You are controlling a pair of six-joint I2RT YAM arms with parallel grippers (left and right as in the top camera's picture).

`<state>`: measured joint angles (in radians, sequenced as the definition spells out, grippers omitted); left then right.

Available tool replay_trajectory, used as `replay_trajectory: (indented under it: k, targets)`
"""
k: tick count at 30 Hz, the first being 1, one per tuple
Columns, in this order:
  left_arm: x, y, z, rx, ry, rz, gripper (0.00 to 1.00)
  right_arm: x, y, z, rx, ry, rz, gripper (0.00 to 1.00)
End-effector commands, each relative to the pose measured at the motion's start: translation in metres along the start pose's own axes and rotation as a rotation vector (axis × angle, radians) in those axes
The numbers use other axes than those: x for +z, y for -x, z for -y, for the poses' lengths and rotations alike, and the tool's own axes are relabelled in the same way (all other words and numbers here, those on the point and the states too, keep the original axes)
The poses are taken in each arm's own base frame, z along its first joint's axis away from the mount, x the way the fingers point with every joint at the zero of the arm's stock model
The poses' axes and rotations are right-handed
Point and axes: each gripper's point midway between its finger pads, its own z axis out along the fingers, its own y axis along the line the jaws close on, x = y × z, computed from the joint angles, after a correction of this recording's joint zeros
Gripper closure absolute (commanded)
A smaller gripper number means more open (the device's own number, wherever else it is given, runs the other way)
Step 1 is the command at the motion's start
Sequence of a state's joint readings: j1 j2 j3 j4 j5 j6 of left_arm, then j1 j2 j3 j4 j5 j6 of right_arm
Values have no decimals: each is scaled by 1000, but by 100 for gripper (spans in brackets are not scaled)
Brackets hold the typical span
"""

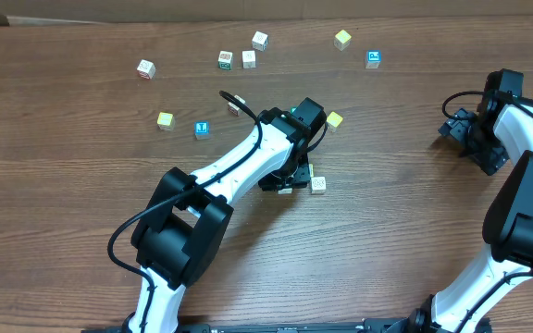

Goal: Form a circle

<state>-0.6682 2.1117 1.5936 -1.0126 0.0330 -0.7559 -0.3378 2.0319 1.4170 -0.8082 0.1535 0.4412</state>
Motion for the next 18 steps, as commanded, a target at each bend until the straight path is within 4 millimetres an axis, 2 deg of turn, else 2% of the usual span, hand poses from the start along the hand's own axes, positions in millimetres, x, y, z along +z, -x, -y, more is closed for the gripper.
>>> replay_trajectory:
  k: [1,9,18]
  targets:
    - [-5,-1,-1,22,4,18,50,-9,4,-1,5,11,25,0]
    - [-5,6,-1,22,12,51,44,-9,4,-1,5,11,25,0]
    - [-5,9,-2,15,8,56,48,-9,4,-1,5,11,25,0]
